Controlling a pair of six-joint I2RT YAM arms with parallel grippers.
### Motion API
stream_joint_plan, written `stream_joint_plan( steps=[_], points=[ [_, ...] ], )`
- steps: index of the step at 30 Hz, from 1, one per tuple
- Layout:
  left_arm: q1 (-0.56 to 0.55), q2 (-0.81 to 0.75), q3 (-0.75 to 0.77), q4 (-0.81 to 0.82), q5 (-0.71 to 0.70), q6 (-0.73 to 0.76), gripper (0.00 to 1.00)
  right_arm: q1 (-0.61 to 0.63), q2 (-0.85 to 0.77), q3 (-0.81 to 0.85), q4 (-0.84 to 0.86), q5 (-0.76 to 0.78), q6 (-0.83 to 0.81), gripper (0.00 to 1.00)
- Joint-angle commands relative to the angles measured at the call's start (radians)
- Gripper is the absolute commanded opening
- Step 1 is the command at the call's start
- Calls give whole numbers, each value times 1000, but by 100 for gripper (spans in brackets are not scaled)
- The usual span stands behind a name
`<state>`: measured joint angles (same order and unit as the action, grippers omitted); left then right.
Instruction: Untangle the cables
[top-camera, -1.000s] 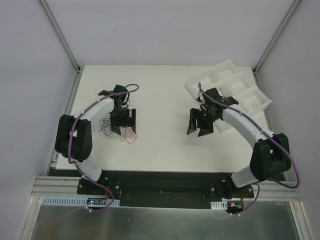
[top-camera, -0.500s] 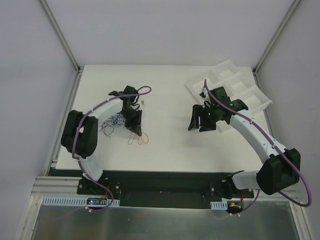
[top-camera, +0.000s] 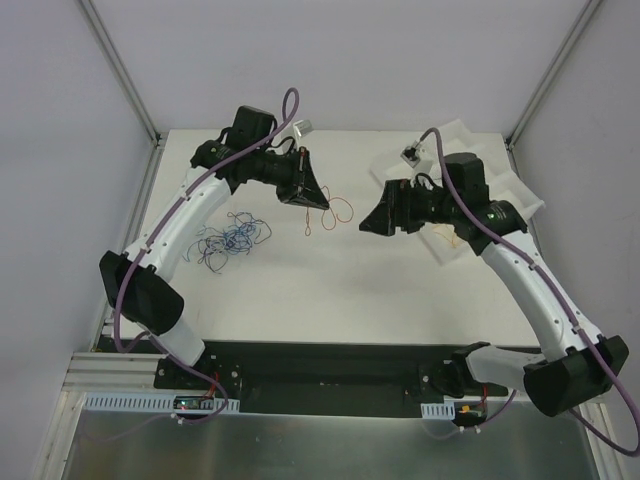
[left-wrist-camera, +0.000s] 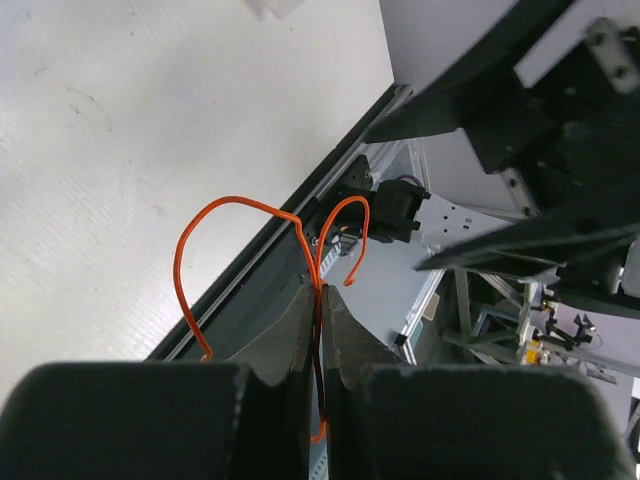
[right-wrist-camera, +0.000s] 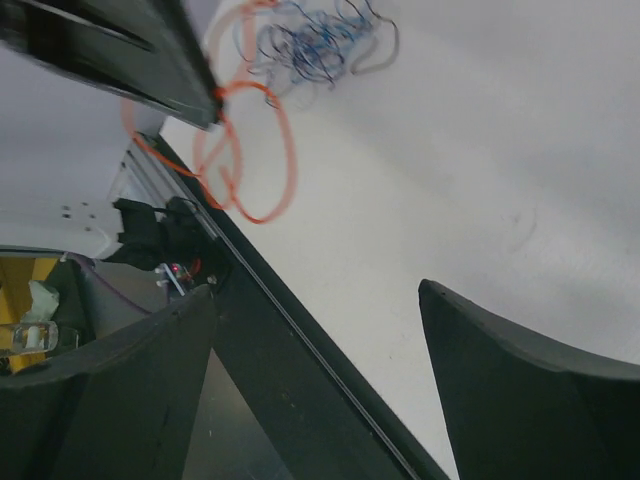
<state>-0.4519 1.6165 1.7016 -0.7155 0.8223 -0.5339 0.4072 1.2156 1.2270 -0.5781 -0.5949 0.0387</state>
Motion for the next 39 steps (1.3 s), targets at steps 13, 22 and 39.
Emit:
stream_joint_plan(
  steps=[13,22,39],
  points=[
    [-16,57,32,-12,89,-74,0,82,130,46,336,-172,202,81],
    [-31,56,20,-4,58,-84,0,102,223,54,386,-212,279,18],
    [189,-236,-327,-30,-330,-34,85,-111,369,221,195,-54,228,1]
  ],
)
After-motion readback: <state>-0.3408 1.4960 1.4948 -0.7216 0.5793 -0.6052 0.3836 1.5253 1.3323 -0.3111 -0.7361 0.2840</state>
